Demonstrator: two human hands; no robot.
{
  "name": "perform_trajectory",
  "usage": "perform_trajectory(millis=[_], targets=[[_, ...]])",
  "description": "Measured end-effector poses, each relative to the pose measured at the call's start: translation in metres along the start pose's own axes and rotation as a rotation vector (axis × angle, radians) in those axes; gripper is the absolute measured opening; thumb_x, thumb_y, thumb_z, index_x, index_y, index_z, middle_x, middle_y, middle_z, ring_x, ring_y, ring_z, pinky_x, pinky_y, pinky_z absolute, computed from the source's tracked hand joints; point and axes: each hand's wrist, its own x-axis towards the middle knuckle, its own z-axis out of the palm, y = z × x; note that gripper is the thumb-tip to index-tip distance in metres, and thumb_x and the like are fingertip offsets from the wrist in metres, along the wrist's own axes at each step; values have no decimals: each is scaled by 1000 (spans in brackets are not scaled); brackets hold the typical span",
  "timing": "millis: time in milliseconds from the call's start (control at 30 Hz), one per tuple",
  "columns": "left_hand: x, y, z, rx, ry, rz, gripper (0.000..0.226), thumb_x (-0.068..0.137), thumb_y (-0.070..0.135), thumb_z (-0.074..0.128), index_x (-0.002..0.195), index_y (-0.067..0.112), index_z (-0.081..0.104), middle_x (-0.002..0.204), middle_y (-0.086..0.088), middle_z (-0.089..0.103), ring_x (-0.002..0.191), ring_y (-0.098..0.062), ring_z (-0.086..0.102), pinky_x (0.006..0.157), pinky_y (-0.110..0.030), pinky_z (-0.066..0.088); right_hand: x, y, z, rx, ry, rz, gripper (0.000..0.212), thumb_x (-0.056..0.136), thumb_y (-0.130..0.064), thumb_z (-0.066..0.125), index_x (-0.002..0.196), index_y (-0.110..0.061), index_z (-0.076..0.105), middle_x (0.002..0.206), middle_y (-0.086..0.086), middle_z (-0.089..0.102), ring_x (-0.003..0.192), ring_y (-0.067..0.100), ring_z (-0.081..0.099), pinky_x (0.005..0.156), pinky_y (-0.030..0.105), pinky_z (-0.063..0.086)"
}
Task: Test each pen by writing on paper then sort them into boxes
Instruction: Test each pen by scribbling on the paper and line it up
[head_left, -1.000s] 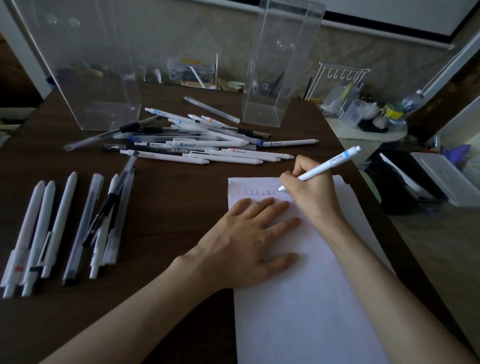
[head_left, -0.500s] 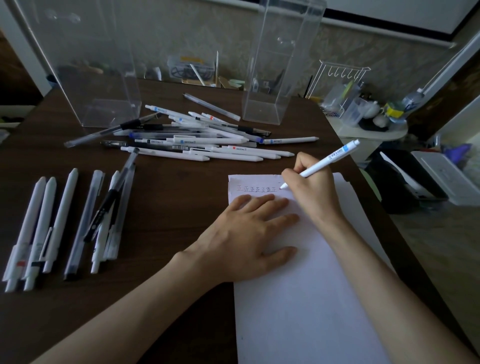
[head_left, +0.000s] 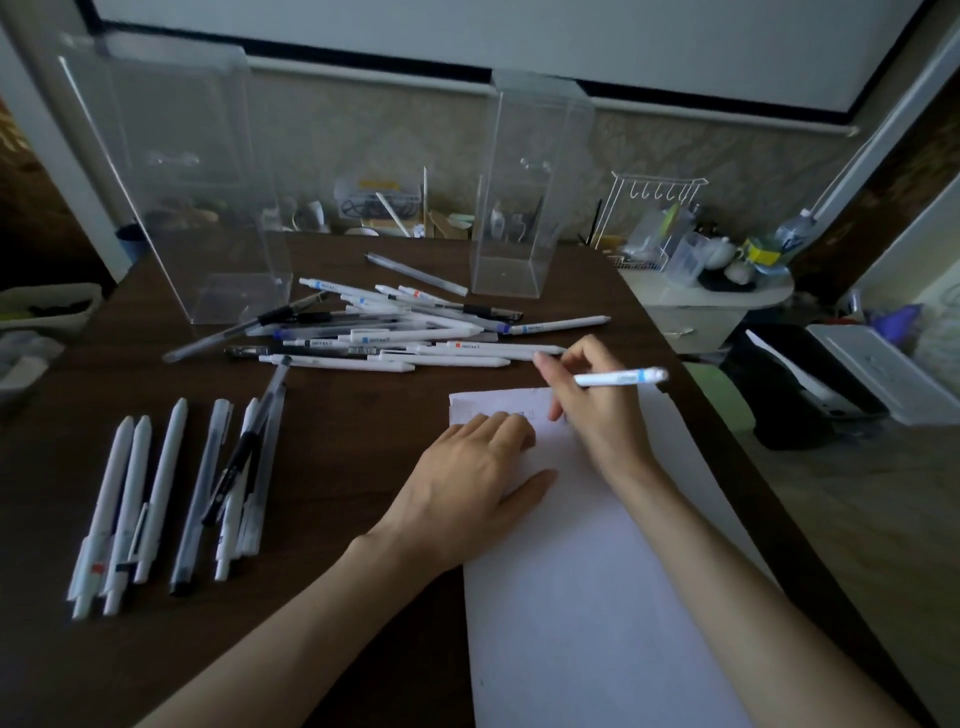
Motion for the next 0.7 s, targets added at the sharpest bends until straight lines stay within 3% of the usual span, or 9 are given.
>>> perform_trajectory(millis=[67, 133, 233, 367, 467, 633, 700], targets=[[-1, 1, -5, -112, 9, -57, 45, 84, 53, 58, 107, 16, 47, 100, 5, 60, 92, -13, 56, 76, -24, 37, -2, -3, -3, -62, -43, -25, 21, 85, -28, 68, 81, -13, 54, 62, -2, 60, 56, 6, 55, 56, 16, 40], [-2, 3, -13, -275, -35, -96, 61, 75, 63, 60, 117, 25, 38, 104, 9, 60, 98, -10, 56, 83, -25, 41, -7, -4, -10, -127, -104, -77, 11, 85, -14, 67, 94, -13, 61, 81, -3, 61, 74, 9, 56, 61, 7, 37], [-3, 5, -19, -383, -186, -33, 70, 72, 63, 62, 129, 44, 26, 110, 9, 60, 104, -4, 54, 88, -27, 44, -22, -6, -27, -176, -181, -91, 31, 88, 0, 58, 111, -20, 62, 99, -2, 61, 92, 9, 56, 69, 6, 39], [-1, 12, -15, -340, -225, 162, 60, 76, 47, 69, 130, 27, 50, 113, 7, 60, 105, 0, 53, 90, -23, 43, -45, -9, -49, 54, -170, 1, 29, 91, -4, 52, 101, -30, 63, 101, -3, 66, 94, 12, 60, 73, 16, 45], [-1, 20, -12, -301, -240, 270, 65, 75, 52, 67, 130, 21, 53, 117, 1, 62, 106, -6, 54, 91, -25, 41, -60, -9, -61, 173, -102, 65, 22, 90, -10, 60, 94, -31, 65, 94, 6, 69, 88, 11, 63, 78, 25, 46], [1, 49, -9, -216, -208, 447, 65, 74, 56, 62, 124, 15, 58, 117, -2, 63, 102, -13, 55, 87, -27, 39, -80, -15, -83, 272, -25, 114, 20, 86, -5, 64, 93, -24, 66, 87, 9, 69, 82, 9, 63, 78, 23, 46], [4, 65, -6, -181, -182, 506, 60, 77, 53, 60, 121, 12, 61, 114, -4, 65, 98, -15, 56, 84, -27, 41, -88, -18, -96, 307, 14, 124, 20, 86, -2, 63, 93, -21, 66, 79, 4, 68, 73, 5, 62, 68, 17, 47]])
